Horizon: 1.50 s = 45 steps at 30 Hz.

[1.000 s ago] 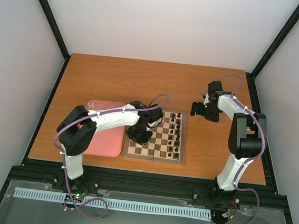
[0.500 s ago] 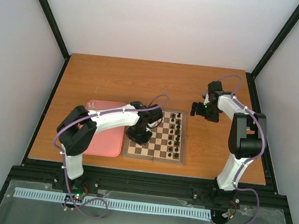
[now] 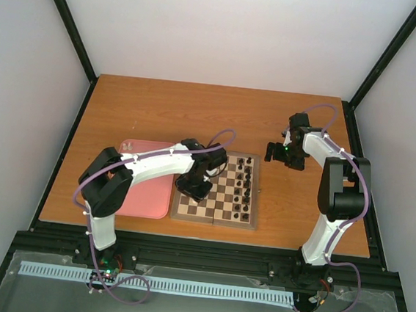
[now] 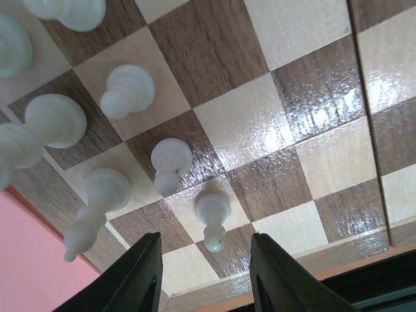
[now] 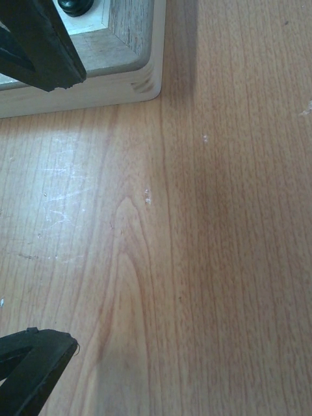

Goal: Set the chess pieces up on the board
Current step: Place the chess piece on the chessboard, then pick up the chess piece from the storage box.

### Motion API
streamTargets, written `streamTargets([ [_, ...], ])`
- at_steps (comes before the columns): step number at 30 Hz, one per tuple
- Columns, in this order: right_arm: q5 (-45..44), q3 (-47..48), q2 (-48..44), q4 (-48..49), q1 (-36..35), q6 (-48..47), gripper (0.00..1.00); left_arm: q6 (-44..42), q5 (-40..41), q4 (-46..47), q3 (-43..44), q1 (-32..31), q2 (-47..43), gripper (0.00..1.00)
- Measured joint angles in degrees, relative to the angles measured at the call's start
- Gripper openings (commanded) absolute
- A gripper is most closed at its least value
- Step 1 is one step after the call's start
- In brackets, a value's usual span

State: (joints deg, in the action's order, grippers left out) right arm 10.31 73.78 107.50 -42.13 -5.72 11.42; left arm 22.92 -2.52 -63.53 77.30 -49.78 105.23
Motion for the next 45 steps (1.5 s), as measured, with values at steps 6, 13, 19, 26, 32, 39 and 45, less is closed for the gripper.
streamTargets([
  [6, 0.0, 0.0, 0.0, 0.0, 0.0, 0.0, 1.0, -0.2, 0.0, -2.7, 3.1, 0.0, -0.6, 0.4],
  [13, 0.1, 0.0, 0.0, 0.1, 0.0, 0.0, 1.0, -1.2, -0.1, -8.1, 16.9, 0.9, -3.3, 0.47],
  [19, 0.7, 0.0, 0.0, 0.4, 0.0, 0.0, 1.0, -1.1, -0.3, -8.4, 21.2, 13.0, -8.6, 0.52],
  [26, 1.1, 0.0, 0.0, 0.5, 0.0, 0.0, 1.0, -0.9, 6.1, -6.7, 13.9, 35.6, -8.2, 0.49],
  [32, 1.1, 0.0, 0.0, 0.6, 0.0, 0.0, 1.0, -1.1, 8.6, -2.8, 8.3, 45.6, -4.9, 0.43],
  [39, 1.1, 0.0, 0.0, 0.5, 0.0, 0.0, 1.0, -2.1, 9.0, 1.2, 8.8, 47.3, 2.2, 0.41],
  [45, 1.0, 0.0, 0.0, 0.5, 0.0, 0.0, 1.0, -3.2, 9.9, 2.8, 11.5, 47.4, 7.5, 0.4],
])
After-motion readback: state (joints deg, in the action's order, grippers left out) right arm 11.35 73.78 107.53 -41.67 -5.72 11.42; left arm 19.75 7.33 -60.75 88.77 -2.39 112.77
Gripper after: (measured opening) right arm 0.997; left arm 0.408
